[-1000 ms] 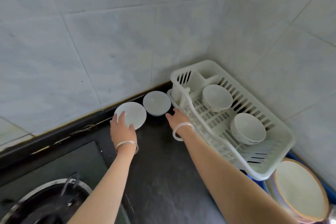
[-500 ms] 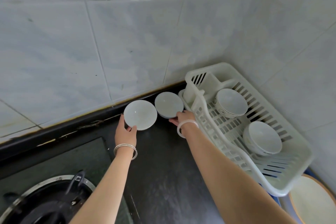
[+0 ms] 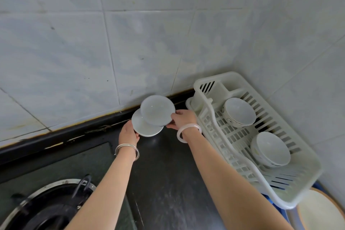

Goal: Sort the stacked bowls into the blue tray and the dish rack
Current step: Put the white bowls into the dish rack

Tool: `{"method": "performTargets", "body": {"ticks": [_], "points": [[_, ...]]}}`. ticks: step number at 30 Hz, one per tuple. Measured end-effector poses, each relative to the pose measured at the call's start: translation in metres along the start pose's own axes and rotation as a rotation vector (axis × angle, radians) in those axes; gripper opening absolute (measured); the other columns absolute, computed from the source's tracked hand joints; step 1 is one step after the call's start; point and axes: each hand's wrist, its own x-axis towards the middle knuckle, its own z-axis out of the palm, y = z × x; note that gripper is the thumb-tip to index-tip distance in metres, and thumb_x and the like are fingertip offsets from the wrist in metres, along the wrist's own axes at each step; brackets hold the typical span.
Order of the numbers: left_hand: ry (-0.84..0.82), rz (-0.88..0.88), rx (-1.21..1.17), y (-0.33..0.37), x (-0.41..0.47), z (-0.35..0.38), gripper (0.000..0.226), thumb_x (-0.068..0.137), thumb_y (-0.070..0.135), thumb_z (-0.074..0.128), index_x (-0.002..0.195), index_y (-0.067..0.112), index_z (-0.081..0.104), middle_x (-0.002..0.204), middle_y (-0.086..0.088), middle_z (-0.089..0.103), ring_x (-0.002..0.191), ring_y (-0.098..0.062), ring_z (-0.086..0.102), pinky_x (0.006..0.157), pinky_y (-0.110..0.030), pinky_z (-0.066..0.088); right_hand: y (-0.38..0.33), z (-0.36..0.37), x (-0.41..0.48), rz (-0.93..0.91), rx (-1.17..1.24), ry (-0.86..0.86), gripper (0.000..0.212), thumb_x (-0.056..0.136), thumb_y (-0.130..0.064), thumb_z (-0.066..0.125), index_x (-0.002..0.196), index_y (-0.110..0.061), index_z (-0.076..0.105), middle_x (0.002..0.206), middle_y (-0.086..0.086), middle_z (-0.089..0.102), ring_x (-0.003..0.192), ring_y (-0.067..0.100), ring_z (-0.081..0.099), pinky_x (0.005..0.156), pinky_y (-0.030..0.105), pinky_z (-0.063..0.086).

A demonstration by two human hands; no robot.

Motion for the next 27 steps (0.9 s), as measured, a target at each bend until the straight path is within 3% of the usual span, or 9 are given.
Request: {"method": "performTargets", "body": {"ticks": [4, 9, 15, 18, 20, 23, 27], "points": [[0.013, -0.042, -0.027, 0.003, 0.002, 0.0, 0.036, 0.094, 0.03, 0.042, 0.125, 0.015, 0.052, 0.108, -0.004, 0.054, 0.096, -0.02, 0.052, 0.092, -0.033, 0.04, -0.002, 0.013, 0.002, -0.028, -0.25, 0.018, 0.013, 0.081, -0.009, 0.057, 0.072, -0.011, 0.066, 0.063, 0.007, 0.07, 0.062, 0.02, 0.072, 0.073, 0.04, 0.06], [0.026, -0.055, -0.011, 0.005, 0.006, 0.001, 0.034, 0.094, 0.026, 0.045, 0.125, 0.014, 0.051, 0.107, -0.005, 0.052, 0.099, -0.021, 0.051, 0.093, -0.034, 0.042, 0.002, 0.021, 0.0, -0.042, -0.386, 0.012, 0.01, 0.083, -0.013, 0.059, 0.08, -0.009, 0.067, 0.069, 0.009, 0.072, 0.065, 0.019, 0.072, 0.076, 0.037, 0.059], [-0.012, 0.036, 0.134, 0.006, 0.012, 0.001, 0.037, 0.094, 0.018, 0.046, 0.131, 0.015, 0.049, 0.125, -0.008, 0.052, 0.111, -0.026, 0.051, 0.088, -0.033, 0.044, 0.008, 0.021, 0.005, -0.022, -0.416, -0.003, 0.014, 0.082, -0.013, 0.06, 0.091, -0.009, 0.07, 0.074, 0.006, 0.072, 0.071, 0.018, 0.072, 0.078, 0.035, 0.059], [-0.014, 0.01, 0.145, 0.01, 0.015, 0.0, 0.037, 0.094, 0.013, 0.046, 0.131, 0.015, 0.05, 0.132, -0.011, 0.052, 0.119, -0.029, 0.051, 0.093, -0.036, 0.045, 0.008, 0.018, 0.01, 0.03, -0.348, -0.068, 0.034, 0.081, -0.011, 0.06, 0.115, -0.014, 0.062, 0.079, 0.004, 0.065, 0.074, 0.021, 0.068, 0.078, 0.036, 0.059], [-0.015, -0.017, 0.138, 0.012, 0.015, 0.0, 0.037, 0.093, 0.011, 0.046, 0.13, 0.016, 0.051, 0.133, -0.011, 0.052, 0.117, -0.028, 0.052, 0.095, -0.037, 0.047, 0.008, 0.019, 0.01, 0.122, -0.201, -0.155, 0.045, 0.084, -0.009, 0.056, 0.128, -0.018, 0.053, 0.098, 0.01, 0.064, 0.08, 0.024, 0.065, 0.076, 0.035, 0.058], [-0.015, -0.042, 0.127, 0.017, 0.012, 0.002, 0.036, 0.093, 0.009, 0.045, 0.127, 0.017, 0.054, 0.132, -0.01, 0.053, 0.116, -0.028, 0.053, 0.094, -0.038, 0.048, 0.01, 0.018, 0.006, 0.206, 0.037, -0.224, 0.044, 0.086, -0.001, 0.054, 0.128, -0.014, 0.054, 0.125, 0.016, 0.057, 0.1, 0.03, 0.061, 0.077, 0.035, 0.057], [-0.041, -0.001, 0.191, 0.023, 0.003, 0.002, 0.036, 0.093, 0.009, 0.046, 0.127, 0.017, 0.054, 0.131, -0.011, 0.054, 0.115, -0.028, 0.053, 0.094, -0.04, 0.048, 0.017, 0.01, -0.001, 0.183, 0.098, -0.223, 0.044, 0.085, 0.004, 0.055, 0.126, -0.011, 0.055, 0.125, 0.016, 0.059, 0.103, 0.032, 0.062, 0.082, 0.038, 0.057]]}}
